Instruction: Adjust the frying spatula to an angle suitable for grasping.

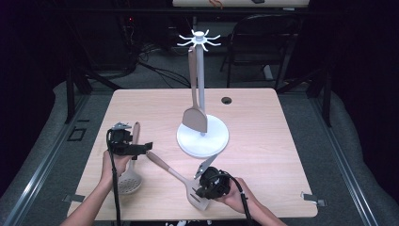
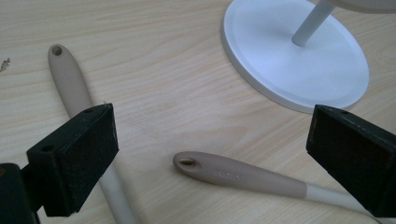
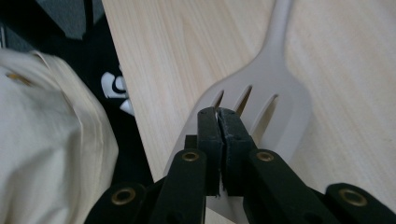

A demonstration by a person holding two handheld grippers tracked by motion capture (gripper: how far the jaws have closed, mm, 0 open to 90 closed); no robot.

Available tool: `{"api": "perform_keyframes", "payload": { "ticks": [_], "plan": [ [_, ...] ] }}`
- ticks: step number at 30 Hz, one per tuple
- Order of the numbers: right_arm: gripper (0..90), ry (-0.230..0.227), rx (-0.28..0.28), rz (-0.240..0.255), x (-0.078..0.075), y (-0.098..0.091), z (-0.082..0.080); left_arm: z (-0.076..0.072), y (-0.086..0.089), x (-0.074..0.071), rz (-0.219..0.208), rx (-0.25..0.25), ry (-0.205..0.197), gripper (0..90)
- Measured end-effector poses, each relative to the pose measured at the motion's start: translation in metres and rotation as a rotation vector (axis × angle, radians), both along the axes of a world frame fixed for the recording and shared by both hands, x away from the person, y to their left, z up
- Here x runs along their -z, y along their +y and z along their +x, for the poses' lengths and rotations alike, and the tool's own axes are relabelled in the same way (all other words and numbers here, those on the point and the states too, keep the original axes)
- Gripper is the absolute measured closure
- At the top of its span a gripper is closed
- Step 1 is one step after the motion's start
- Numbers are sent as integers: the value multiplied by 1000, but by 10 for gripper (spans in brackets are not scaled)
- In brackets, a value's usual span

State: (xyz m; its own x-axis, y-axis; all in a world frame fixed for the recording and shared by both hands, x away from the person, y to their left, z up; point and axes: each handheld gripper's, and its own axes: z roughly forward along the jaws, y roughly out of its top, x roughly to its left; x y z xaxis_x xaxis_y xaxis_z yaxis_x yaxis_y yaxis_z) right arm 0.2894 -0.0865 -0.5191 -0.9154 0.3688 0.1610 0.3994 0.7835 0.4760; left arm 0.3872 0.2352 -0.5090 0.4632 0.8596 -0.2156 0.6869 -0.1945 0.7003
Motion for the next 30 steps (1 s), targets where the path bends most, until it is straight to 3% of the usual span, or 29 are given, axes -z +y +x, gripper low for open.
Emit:
{"api": "perform_keyframes", "payload": {
  "ticks": [6, 10, 12, 14, 15, 20, 27, 30],
  "plan": [
    [900, 35, 4, -38, 15, 0, 4, 0, -3, 4, 1, 11, 18, 26],
    [900, 53, 11, -107, 28, 1, 6, -2, -6, 6, -5, 9, 33, 28],
    [900, 78, 27, -92, 31, 1, 6, -3, -8, 8, -6, 13, 38, 31],
    [900, 71, 18, -107, 31, 0, 7, -4, -11, 10, -14, 22, 50, 39],
    [900, 76, 29, -86, 32, -1, 7, -4, -13, 11, -23, 22, 58, 42],
    [900, 76, 34, -79, 32, -1, 7, -4, -26, 17, -46, 33, 97, 54],
    [900, 76, 26, -89, 31, -2, 7, -2, -43, 26, -29, 44, 124, 155],
    [900, 86, 27, -69, 33, -3, 8, 0, -45, 30, -30, 33, 134, 178]
  ]
}}
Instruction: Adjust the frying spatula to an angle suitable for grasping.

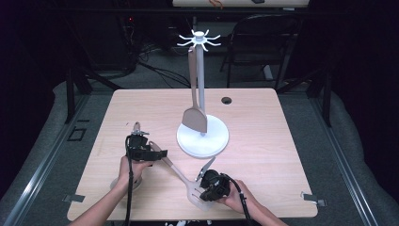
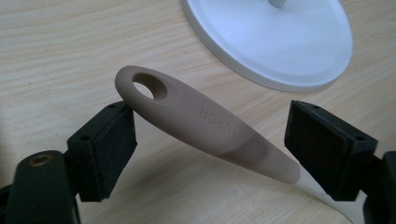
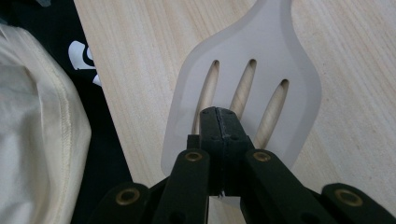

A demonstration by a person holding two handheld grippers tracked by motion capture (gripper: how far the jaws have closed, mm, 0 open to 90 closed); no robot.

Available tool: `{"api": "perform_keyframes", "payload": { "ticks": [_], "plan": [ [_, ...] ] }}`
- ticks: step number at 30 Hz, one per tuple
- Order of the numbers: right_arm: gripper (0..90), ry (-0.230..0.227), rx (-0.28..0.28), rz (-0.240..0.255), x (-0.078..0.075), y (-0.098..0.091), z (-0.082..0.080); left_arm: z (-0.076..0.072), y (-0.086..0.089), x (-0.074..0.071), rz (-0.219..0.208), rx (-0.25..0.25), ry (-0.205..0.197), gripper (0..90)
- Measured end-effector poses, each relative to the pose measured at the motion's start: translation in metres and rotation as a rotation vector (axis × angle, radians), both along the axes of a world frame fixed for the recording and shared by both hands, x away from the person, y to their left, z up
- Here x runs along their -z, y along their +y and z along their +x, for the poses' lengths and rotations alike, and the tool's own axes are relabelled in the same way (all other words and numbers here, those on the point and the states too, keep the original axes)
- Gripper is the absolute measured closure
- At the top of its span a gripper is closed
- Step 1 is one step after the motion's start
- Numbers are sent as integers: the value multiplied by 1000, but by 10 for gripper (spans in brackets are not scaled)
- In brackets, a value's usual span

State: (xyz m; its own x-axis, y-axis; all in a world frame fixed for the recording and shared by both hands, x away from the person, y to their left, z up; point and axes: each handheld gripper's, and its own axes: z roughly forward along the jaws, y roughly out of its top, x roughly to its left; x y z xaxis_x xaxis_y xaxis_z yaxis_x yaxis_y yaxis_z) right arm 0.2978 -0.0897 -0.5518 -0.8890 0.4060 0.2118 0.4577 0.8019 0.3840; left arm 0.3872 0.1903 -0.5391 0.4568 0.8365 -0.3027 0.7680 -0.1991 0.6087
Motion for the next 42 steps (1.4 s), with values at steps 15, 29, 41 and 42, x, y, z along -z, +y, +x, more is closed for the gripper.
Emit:
{"api": "perform_keyframes", "payload": {
  "ticks": [15, 29, 41, 42],
  "plan": [
    [900, -6, -7, -9, -1, -1, 0, 2, -1, 9, -71, -31, 17, 389],
    [656, -41, 49, 76, -17, -3, 5, -5, -3, -4, -102, -38, -50, 449],
    [603, -148, 137, 130, -22, 31, 27, -13, -6, -17, -115, -26, -114, 480],
    [604, -143, 140, 134, -20, 33, 30, -14, -6, -18, -117, -25, -120, 482]
  ]
}}
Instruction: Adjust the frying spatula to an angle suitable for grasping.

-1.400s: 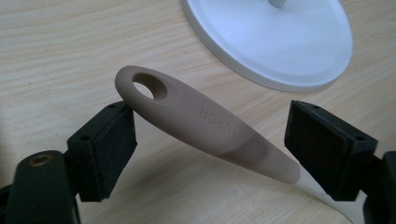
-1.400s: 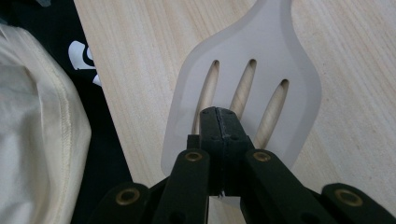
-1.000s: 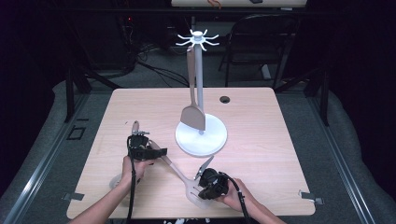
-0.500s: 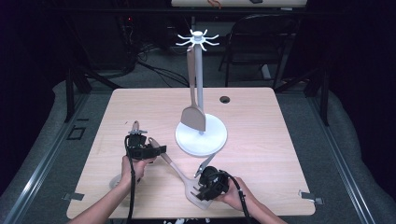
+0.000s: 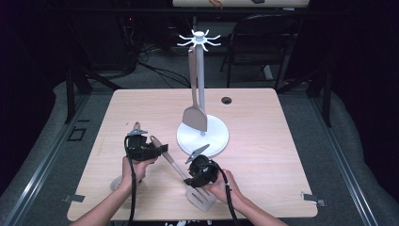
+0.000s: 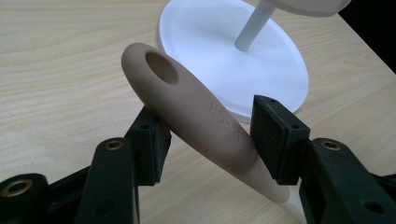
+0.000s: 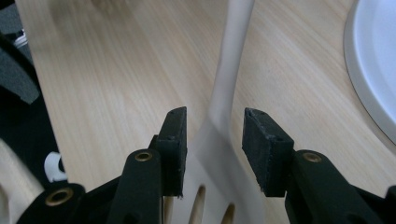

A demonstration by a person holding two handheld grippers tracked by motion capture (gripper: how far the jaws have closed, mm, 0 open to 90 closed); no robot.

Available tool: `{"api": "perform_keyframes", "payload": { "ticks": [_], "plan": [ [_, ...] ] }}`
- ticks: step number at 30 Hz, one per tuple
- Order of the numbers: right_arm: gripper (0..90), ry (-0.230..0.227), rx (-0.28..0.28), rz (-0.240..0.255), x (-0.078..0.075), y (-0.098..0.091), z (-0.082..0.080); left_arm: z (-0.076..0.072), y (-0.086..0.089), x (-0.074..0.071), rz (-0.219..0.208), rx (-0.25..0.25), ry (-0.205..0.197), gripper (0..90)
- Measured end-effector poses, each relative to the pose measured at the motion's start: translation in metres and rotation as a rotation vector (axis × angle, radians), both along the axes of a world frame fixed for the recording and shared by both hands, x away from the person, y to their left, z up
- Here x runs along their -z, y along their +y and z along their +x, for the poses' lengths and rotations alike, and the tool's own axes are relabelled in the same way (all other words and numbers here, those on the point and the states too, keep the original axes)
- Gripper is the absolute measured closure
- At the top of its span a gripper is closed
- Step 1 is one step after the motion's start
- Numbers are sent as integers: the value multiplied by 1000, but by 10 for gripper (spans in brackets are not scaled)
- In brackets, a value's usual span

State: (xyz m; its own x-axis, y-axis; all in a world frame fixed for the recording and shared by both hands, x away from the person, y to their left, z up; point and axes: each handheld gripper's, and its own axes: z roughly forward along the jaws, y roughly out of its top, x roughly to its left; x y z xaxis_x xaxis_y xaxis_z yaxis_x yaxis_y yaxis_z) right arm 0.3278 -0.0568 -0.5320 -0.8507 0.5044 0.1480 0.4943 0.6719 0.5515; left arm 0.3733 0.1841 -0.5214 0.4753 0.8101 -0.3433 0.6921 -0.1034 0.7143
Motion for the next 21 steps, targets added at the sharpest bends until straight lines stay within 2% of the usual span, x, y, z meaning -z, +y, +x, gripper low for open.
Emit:
{"api": "perform_keyframes", "payload": {
  "ticks": [4, 7, 11, 16, 21],
  "plan": [
    [635, 33, -2, 7, 10, 9, 9, -4, -1, -5, -11, 8, -24, 493],
    [732, 34, -9, 8, 14, 13, 12, -8, -2, -9, -22, 15, -41, 505],
    [760, 57, 9, 54, 13, 7, 15, -12, -2, -12, -65, 27, -60, 525],
    [767, 24, 32, 86, 7, 4, 14, -19, -11, -15, -94, 70, -63, 543],
    [770, 11, 63, 123, -1, -1, 14, -28, -25, -16, -112, 110, -97, 579]
  ]
}}
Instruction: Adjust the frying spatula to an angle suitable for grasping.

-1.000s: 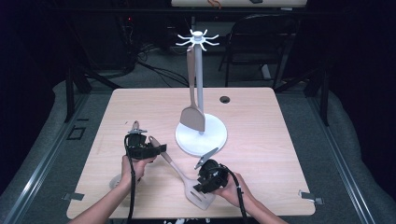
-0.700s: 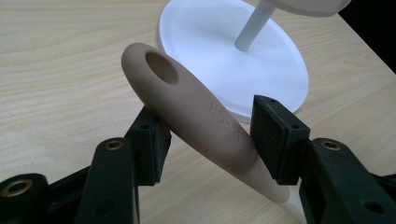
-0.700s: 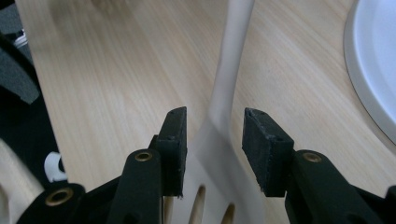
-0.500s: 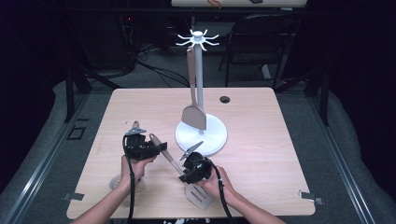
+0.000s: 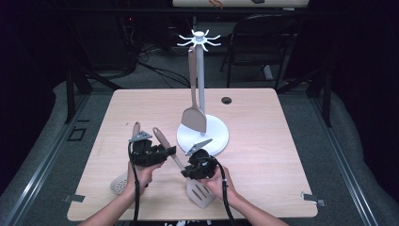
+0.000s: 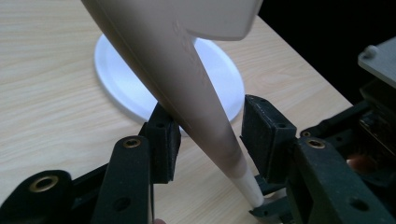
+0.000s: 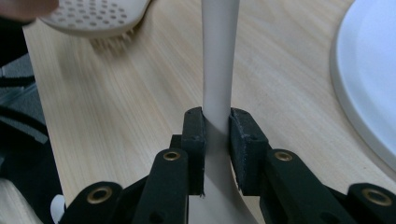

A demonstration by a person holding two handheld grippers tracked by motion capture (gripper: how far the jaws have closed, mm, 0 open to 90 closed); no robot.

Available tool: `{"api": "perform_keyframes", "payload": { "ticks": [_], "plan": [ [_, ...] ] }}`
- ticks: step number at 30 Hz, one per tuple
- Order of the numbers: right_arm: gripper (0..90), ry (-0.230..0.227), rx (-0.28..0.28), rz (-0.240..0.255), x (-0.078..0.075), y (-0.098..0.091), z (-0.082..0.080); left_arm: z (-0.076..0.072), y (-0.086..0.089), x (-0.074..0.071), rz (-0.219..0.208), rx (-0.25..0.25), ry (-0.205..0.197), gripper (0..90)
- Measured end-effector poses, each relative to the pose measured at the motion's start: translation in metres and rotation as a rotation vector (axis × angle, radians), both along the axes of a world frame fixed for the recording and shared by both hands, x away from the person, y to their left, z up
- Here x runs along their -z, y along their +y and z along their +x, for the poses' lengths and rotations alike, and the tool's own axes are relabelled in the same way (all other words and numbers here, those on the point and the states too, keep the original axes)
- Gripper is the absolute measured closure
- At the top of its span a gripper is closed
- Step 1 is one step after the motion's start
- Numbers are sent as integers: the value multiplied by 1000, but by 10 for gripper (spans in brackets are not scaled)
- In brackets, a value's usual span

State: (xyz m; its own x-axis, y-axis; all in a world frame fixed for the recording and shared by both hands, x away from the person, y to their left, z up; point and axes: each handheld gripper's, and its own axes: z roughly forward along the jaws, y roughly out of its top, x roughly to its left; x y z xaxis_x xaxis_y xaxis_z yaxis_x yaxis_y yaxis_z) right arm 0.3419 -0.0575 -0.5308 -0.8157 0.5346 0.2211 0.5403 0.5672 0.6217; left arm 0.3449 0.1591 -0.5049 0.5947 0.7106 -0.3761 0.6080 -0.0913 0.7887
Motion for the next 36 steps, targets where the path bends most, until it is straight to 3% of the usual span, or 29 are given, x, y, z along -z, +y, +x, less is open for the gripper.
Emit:
{"api": "perform_keyframes", "payload": {
  "ticks": [2, 12, 17, 23, 27, 36],
  "plan": [
    [770, -2, 14, 9, -3, -1, -1, -2, -3, -1, -7, 9, -14, 608],
    [772, -30, 51, 45, -10, -5, 0, -5, -14, 3, -32, 63, -9, 657],
    [772, -35, 61, 70, -13, -8, 0, -5, -16, 3, -52, 74, -33, 706],
    [770, -46, 62, 77, -15, -9, 0, -4, -15, 1, -111, 90, -24, 742],
    [766, -65, 62, 99, -19, -10, -2, -6, -15, -4, -147, 112, -41, 763],
    [717, -97, 50, 132, -28, -15, -6, -9, -19, -15, -150, 172, -74, 773]
  ]
}}
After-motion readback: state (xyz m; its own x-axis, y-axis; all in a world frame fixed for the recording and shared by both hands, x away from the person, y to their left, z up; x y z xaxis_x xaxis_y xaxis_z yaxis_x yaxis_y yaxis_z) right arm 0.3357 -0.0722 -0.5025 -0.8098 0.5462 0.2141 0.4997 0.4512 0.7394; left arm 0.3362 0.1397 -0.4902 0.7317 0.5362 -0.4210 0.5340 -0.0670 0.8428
